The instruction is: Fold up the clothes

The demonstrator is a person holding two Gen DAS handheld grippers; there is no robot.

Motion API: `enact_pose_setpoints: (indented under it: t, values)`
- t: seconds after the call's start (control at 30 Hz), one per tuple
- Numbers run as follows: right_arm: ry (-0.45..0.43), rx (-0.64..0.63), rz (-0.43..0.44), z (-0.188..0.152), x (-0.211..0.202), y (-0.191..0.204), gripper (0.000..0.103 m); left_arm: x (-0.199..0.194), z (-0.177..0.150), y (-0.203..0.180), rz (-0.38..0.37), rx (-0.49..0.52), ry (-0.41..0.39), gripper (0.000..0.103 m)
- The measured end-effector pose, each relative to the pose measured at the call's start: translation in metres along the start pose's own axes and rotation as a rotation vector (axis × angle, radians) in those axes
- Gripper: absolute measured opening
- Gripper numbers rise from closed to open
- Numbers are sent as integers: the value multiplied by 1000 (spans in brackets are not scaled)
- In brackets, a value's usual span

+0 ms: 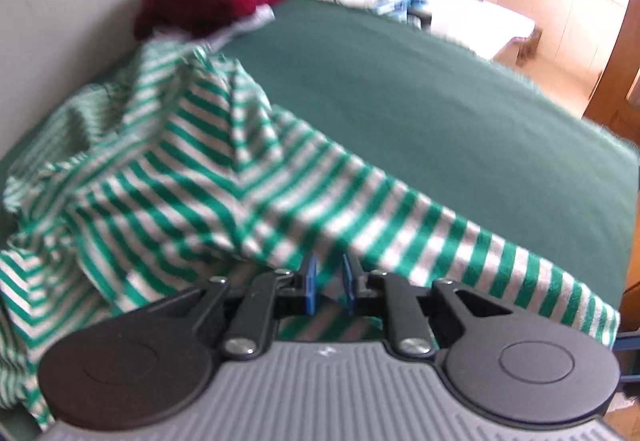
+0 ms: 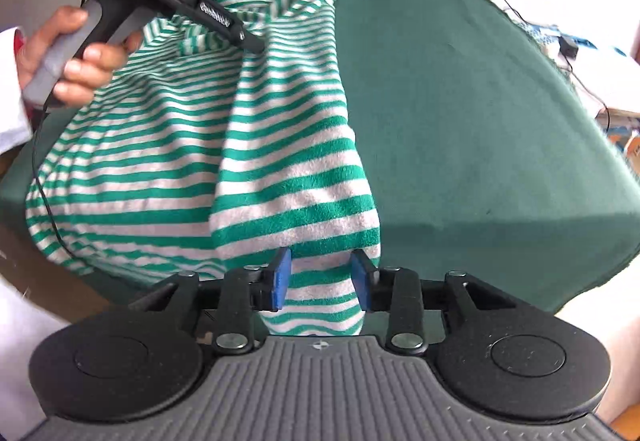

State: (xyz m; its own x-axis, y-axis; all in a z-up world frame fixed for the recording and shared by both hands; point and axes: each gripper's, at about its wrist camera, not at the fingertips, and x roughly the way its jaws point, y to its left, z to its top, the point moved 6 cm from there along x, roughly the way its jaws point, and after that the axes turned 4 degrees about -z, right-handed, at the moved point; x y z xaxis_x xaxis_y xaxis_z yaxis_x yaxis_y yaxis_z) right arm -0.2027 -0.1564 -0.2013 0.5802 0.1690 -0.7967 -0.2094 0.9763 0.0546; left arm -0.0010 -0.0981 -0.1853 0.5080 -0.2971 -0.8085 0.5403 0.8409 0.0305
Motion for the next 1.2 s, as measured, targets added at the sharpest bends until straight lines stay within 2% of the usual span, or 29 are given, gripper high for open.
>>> enact_pose_setpoints:
  t: [0.03, 0.23, 0.3, 0.33, 0.37, 0.4, 0.43, 0.5, 0.53, 0.57, 0.6, 0.67, 0.83, 0.9, 0.97, 1.03, 1.07, 1.13, 1.2]
  values:
    - [-2, 1, -2, 0, 0, -1, 1, 0, -2, -2, 7, 8, -8, 13]
    - [-14, 5, -12, 0, 3, -6, 2, -19, -11, -9, 10, 28, 18, 13]
    - [-18, 6, -15, 0, 4, -8, 10, -34, -12, -18, -5, 32, -17, 14]
    - [-35, 19, -27, 5, 3, -14, 18, -39, -12, -25, -25, 27, -31, 15]
    - [-56, 36, -42, 11, 3, -23, 38, -44, -13, -32, -47, 22, -43, 21]
    - [-56, 47, -41, 14, 8, -30, 48, -46, -14, -40, -68, 25, -52, 26]
    - [-37, 41, -23, 15, 17, -33, 53, -46, -14, -49, -89, 29, -59, 26]
    - [7, 26, 45, 14, 33, -39, 53, -41, -20, -63, -105, 41, -44, 26]
    - [32, 28, 81, 12, 39, -42, 48, -39, -24, -70, -111, 46, -34, 26]
    - [32, 31, 111, 10, 41, -40, 37, -36, -27, -76, -117, 52, -25, 26]
    - [31, 32, 134, 9, 43, -38, 34, -33, -31, -80, -119, 52, -10, 26]
    - [36, 9, 141, 6, 41, -32, 7, -33, -39, -83, -119, 42, -6, 25]
    - [75, -20, 138, -16, 34, -23, 6, -38, -52, -87, -130, -20, -29, 26]
    - [97, -13, 123, -11, 35, -29, 8, -40, -54, -88, -113, -25, -43, 26]
    - [120, -6, 106, -4, 36, -36, 19, -42, -52, -87, -107, -49, -29, 26]
    - [128, -43, 58, 6, 32, -41, 21, -50, -53, -82, -94, -67, -39, 28]
    - [96, -106, 14, 16, 22, -42, 21, -54, -55, -78, -77, -72, -46, 31]
    - [3, -214, -49, 41, -1, -39, 22, -63, -61, -68, -37, -83, -61, 33]
    - [-98, -218, -15, 73, -16, -31, 23, -74, -68, -50, -20, -135, -81, 34]
